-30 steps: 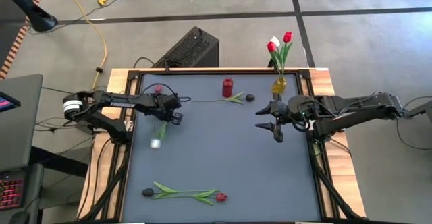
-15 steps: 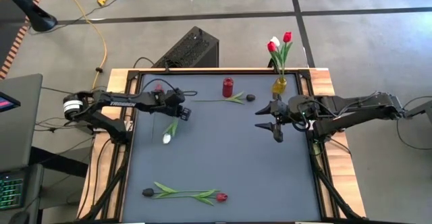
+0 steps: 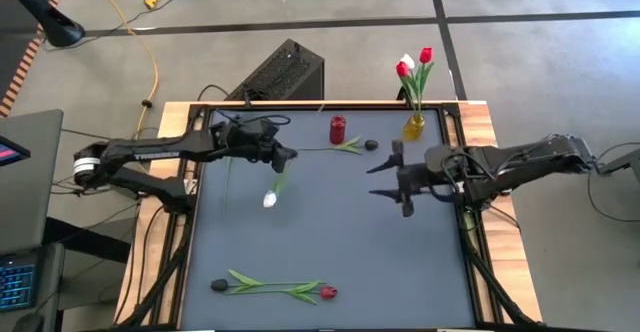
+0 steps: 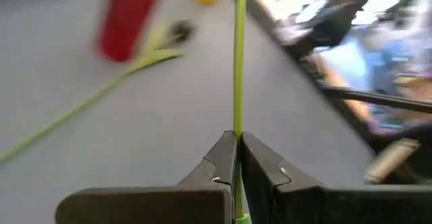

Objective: Sort flowers into vase by color
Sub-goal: Put the white tulip into the yellow vase

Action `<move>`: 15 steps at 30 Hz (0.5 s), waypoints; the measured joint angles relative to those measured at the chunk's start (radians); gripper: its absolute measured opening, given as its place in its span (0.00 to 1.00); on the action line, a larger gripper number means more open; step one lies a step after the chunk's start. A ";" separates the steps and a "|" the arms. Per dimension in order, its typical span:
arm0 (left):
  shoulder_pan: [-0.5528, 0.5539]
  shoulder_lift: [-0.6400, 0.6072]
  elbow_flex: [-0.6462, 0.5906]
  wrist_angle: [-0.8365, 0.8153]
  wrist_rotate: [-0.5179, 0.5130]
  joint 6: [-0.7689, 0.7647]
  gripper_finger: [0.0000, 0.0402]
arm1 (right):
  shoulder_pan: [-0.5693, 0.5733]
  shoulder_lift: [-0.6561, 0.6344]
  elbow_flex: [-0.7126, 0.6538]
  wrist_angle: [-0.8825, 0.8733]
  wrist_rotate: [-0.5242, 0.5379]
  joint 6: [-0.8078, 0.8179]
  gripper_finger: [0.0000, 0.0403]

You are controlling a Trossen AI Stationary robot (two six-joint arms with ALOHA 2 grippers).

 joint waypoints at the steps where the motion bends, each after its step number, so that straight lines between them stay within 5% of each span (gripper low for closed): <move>1: -0.018 -0.001 0.000 0.033 0.012 -0.011 0.00 | 0.011 0.013 0.000 0.032 0.000 -0.079 0.63; 8: -0.159 0.020 0.000 0.156 0.049 -0.127 0.00 | 0.078 0.163 0.000 0.259 0.011 -0.623 0.63; 15: -0.285 0.019 0.000 0.253 -0.071 -0.253 0.00 | 0.166 0.308 0.000 0.523 0.311 -0.974 0.63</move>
